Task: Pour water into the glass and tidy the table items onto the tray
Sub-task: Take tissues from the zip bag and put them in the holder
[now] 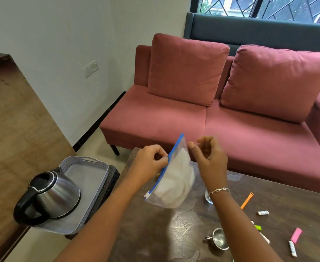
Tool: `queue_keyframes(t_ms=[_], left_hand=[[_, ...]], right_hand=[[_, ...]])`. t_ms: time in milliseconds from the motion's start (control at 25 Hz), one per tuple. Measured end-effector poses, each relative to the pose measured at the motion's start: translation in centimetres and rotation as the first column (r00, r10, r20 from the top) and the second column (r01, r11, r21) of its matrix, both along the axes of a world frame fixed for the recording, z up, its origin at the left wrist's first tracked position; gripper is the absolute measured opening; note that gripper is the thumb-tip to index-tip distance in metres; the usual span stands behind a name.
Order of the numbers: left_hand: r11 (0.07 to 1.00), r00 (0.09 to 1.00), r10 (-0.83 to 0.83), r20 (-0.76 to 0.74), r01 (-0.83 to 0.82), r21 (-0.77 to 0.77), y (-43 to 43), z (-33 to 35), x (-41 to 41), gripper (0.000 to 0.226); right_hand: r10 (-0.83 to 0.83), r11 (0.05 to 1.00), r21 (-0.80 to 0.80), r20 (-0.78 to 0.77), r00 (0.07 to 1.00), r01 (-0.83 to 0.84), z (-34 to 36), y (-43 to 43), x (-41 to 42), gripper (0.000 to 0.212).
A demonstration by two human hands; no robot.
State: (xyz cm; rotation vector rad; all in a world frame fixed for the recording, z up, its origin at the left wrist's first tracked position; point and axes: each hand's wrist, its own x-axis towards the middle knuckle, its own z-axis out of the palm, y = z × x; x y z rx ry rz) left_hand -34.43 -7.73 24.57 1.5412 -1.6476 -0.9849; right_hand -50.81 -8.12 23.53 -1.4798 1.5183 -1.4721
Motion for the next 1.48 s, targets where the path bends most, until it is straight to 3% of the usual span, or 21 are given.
queue_keyframes(t_ms=[120,240,400,560,680,800,960,1040,1200,1320,1400,1480], left_hand=[[1.0,1.0,0.003,-0.003,-0.003,0.002,0.1,-0.4,-0.5,0.017],[1.0,1.0,-0.012,-0.005,0.012,0.006,0.3,-0.7,-0.7,0.015],[0.995,0.995,0.094,-0.012,-0.094,0.023,0.7,-1.1,-0.4,0.02],[0.954,0.954,0.291,0.079,-0.282,-0.105,0.9,-1.3,0.5,0.016],[0.949,0.948,0.244,0.204,-0.19,-0.251,1.0,-1.5,0.8,0.018],[0.937,0.906,0.235,0.352,-0.115,-0.328,1.1,-1.9,0.7,0.011],[0.932,0.887,0.272,0.373,-0.146,-0.331,1.1,-2.7,0.7,0.009],[0.951,0.91,0.221,0.351,-0.121,-0.285,0.9,-2.8,0.6,0.019],[0.972,0.932,0.007,0.362,0.079,-0.221,0.8,-2.5,0.4,0.063],[0.944,0.932,-0.087,0.353,0.19,-0.269,0.8,-2.2,0.1,0.067],[0.929,0.928,-0.128,0.35,0.236,-0.285,0.7,-1.9,0.1,0.067],[0.926,0.916,-0.158,0.369,0.267,-0.267,0.6,-1.4,0.4,0.066]], right_hand=[[0.083,0.976,0.201,-0.01,0.996,-0.08,-0.5,0.8,2.0,0.034],[0.193,0.942,0.262,0.089,0.977,-0.21,-0.9,1.1,3.1,0.033],[0.188,0.956,0.233,-0.009,0.982,-0.18,-0.9,1.2,3.3,0.037],[0.163,0.974,0.187,-0.204,0.965,-0.125,-1.0,1.3,2.9,0.034],[0.175,0.982,0.131,-0.375,0.91,-0.135,-1.2,1.5,2.9,0.028],[0.129,0.992,0.06,-0.439,0.889,-0.115,-1.4,1.5,2.7,0.019],[0.088,0.995,0.013,-0.503,0.86,-0.094,-2.0,1.2,2.2,0.013],[0.061,0.996,-0.024,-0.537,0.842,-0.088,-2.4,1.0,2.1,0.018],[-0.005,0.978,-0.166,-0.626,0.779,-0.127,-3.2,1.1,2.0,0.017],[-0.028,0.923,-0.278,-0.737,0.675,-0.266,-2.8,1.5,2.7,0.023],[-0.03,0.803,-0.327,-0.857,0.514,-0.498,-2.8,1.4,2.8,0.025],[-0.012,0.72,-0.207,-0.958,0.287,-0.662,-2.4,1.0,2.3,0.027]])
